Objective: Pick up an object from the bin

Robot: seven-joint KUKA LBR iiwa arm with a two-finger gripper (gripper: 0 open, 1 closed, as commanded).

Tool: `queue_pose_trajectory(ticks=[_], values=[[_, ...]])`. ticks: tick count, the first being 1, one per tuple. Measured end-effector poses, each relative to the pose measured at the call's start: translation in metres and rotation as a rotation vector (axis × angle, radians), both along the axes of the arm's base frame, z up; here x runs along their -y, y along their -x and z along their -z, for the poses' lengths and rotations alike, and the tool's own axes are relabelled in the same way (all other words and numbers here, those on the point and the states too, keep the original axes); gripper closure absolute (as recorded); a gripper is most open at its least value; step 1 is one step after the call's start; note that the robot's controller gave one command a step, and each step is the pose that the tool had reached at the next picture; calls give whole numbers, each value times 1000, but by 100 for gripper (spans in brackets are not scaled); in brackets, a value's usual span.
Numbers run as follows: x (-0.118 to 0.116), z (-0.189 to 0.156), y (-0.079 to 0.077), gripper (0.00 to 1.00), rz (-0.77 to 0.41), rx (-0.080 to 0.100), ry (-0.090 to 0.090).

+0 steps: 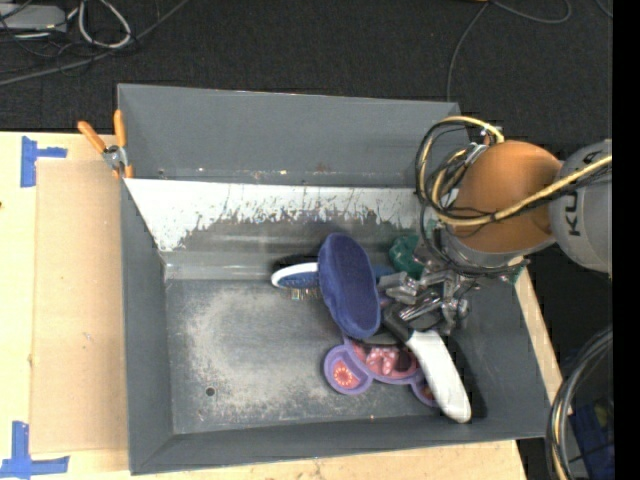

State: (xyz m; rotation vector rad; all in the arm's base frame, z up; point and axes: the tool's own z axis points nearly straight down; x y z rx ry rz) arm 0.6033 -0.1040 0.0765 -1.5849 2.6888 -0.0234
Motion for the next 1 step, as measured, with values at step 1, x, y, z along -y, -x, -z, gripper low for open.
queue_pose_trajectory(ticks=[1], values=[[0, 0, 0, 100, 0, 0, 0]])
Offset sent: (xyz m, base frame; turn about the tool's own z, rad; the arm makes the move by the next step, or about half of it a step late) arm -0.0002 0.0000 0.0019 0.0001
